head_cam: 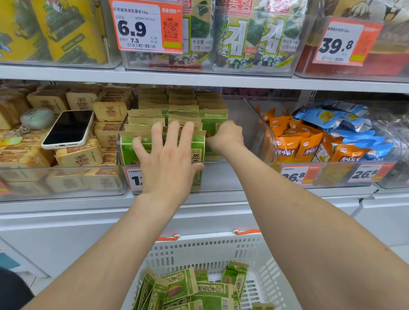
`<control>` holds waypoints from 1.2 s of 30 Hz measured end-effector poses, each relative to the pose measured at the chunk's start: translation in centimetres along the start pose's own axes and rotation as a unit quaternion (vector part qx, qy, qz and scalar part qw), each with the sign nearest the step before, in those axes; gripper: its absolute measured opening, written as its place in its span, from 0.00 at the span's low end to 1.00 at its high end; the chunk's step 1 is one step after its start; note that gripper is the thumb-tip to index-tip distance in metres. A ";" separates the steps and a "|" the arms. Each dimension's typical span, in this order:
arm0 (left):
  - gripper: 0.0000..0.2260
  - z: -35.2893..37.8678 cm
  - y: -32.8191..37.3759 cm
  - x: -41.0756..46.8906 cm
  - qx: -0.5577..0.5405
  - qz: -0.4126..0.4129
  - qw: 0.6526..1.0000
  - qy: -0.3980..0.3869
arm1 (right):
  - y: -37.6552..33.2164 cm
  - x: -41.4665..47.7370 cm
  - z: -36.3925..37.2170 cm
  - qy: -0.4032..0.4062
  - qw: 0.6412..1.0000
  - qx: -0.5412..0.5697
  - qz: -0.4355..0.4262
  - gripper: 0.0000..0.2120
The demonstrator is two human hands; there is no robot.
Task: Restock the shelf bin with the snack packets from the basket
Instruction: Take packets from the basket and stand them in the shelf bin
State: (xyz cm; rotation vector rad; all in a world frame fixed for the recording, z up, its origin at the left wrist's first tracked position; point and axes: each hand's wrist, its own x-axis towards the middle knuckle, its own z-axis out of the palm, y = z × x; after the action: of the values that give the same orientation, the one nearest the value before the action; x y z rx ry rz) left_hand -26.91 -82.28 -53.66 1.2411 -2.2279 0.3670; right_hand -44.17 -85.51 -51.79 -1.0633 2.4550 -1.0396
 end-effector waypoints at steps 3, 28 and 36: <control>0.42 0.1 0.0 0.0 0.000 0.001 1.000 0.001 | 0.0 0.0 0.1 0.000 1.000 -0.008 -0.002 0.17; 0.06 2.7 -1.6 -5.1 -0.072 0.183 0.976 -0.095 | 10.3 -11.2 0.9 0.176 0.880 -0.098 -0.429 0.07; 0.19 4.8 -3.3 -10.1 0.086 0.205 0.806 -0.549 | 17.1 -15.3 8.1 -0.233 0.905 -0.235 -0.266 0.12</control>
State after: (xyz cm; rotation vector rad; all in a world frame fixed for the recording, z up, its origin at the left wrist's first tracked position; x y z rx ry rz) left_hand -21.54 -79.31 -63.57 1.1848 -3.5568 -0.0582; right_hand -38.60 -70.56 -70.16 -1.9467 2.0890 -0.2187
